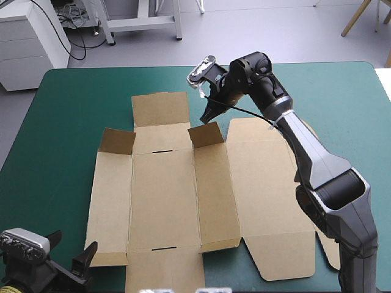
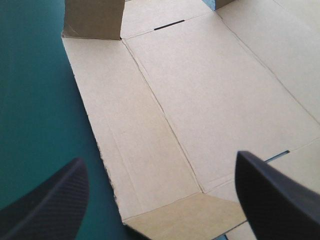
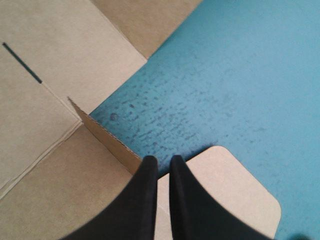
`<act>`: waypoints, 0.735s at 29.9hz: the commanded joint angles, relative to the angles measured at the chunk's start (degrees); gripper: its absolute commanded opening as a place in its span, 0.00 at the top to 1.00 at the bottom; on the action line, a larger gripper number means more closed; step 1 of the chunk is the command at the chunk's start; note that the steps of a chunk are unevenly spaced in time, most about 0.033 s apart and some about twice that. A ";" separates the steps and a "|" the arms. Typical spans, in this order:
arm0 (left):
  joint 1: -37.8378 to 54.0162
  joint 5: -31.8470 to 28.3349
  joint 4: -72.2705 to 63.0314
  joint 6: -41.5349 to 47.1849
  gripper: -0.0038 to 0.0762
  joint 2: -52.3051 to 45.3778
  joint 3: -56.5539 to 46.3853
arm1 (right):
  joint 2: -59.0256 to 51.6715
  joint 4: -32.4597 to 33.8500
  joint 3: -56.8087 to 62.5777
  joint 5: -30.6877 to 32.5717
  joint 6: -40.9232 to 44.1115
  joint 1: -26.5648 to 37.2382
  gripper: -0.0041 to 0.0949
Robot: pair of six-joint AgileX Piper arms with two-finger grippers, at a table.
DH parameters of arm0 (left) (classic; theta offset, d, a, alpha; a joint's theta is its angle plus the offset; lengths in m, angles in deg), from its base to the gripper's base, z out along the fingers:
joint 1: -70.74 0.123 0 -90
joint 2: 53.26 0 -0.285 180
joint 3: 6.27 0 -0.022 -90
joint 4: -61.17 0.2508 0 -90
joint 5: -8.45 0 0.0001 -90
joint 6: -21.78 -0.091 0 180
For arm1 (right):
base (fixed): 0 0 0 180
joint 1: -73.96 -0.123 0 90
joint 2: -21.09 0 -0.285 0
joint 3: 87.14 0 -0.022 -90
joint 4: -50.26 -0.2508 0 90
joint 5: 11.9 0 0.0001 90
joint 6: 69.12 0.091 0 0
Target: Fold the box
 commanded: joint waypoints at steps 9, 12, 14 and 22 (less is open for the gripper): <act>-0.41 -10.13 3.65 4.18 0.16 7.06 1.27 | -11.91 6.37 9.51 -2.31 15.20 2.22 0.98; -0.41 -11.57 4.14 4.18 0.16 11.96 2.19 | -17.62 6.32 18.30 -6.23 16.38 3.21 0.98; -0.41 -12.44 5.21 4.18 0.17 15.69 3.70 | -22.34 6.30 25.39 -10.25 16.81 3.87 0.98; -0.41 -15.01 13.27 3.75 0.23 28.88 12.10 | -40.97 5.76 50.40 -22.21 19.69 5.57 0.98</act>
